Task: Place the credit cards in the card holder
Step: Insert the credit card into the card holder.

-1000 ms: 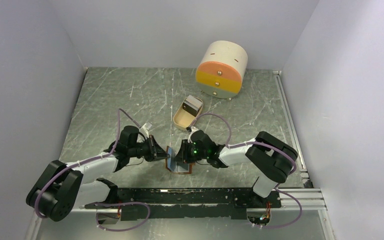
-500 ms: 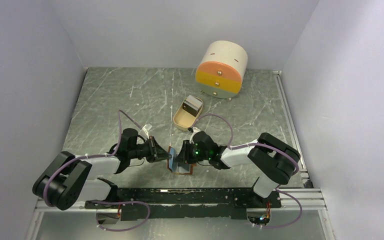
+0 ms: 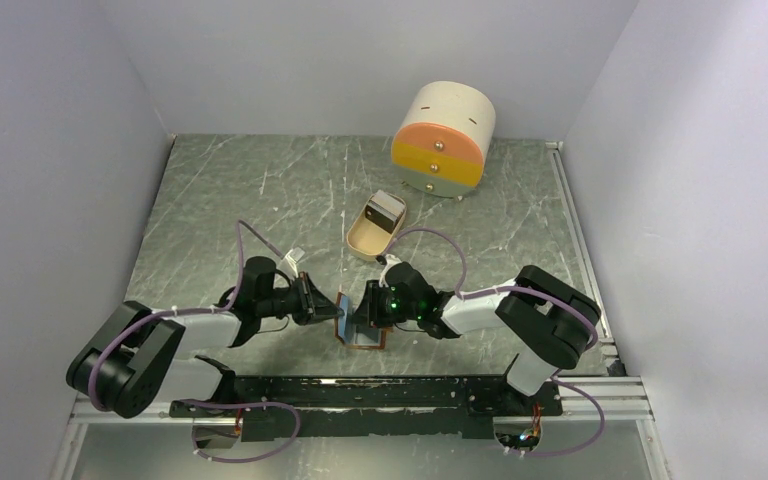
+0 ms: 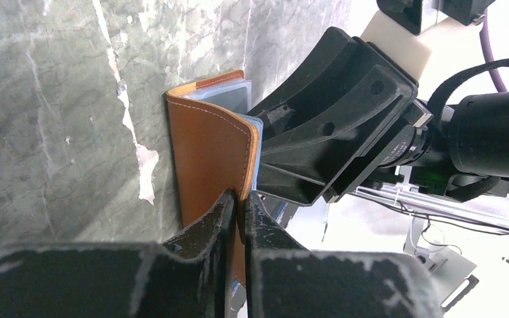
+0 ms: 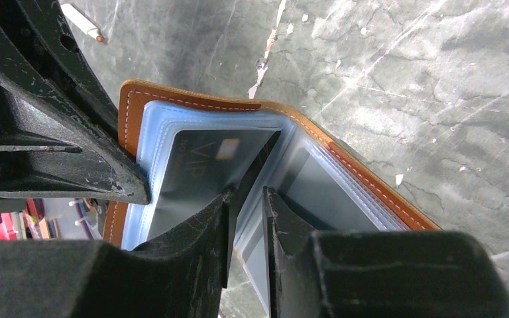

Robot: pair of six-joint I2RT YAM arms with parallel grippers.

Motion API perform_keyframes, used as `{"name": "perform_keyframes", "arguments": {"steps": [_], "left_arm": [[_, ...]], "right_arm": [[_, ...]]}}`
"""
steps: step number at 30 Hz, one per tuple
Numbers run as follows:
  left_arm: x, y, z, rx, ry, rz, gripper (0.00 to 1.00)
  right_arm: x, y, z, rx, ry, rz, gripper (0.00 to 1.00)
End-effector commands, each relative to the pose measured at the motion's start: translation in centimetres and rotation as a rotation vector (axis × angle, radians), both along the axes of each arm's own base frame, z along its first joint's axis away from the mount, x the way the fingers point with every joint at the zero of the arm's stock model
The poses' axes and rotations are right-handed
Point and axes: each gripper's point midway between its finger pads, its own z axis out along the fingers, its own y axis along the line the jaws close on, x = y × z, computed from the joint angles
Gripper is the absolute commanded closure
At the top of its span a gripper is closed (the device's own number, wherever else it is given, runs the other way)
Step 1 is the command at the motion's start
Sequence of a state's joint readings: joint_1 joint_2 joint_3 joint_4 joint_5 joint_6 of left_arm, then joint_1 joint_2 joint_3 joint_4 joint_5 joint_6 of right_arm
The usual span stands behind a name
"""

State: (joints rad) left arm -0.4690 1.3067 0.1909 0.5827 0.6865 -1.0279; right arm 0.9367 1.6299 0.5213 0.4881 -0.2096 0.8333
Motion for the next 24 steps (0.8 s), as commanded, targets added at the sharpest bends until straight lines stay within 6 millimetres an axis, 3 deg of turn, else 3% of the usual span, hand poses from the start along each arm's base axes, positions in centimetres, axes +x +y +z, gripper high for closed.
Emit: {"name": "perform_keyframes", "arguments": {"steps": [1, 8, 19, 24], "left_arm": [[-1.2, 0.8, -2.2, 0.107, 0.064, -0.017, 0.89], [-0.4, 1.8, -3.1, 0.237, 0.058, 0.014, 0.87], [-1.0, 0.8, -3.6, 0.286, 0.066, -0.034, 0.85], [-0.9, 0.8, -3.5, 0.295, 0.073, -0.023, 0.85]], "right_arm": [[-0.6, -1.0, -1.7, -0.069, 0.021, 0.003, 0.72], [-0.5, -1.1, -1.6, -0.075, 0.014, -0.003, 0.71], [-0.3, -1.0, -1.7, -0.078, 0.013, -0.003, 0.70], [0.0, -2.1, -1.2, -0.127, 0.001, -0.040, 0.68]]}}
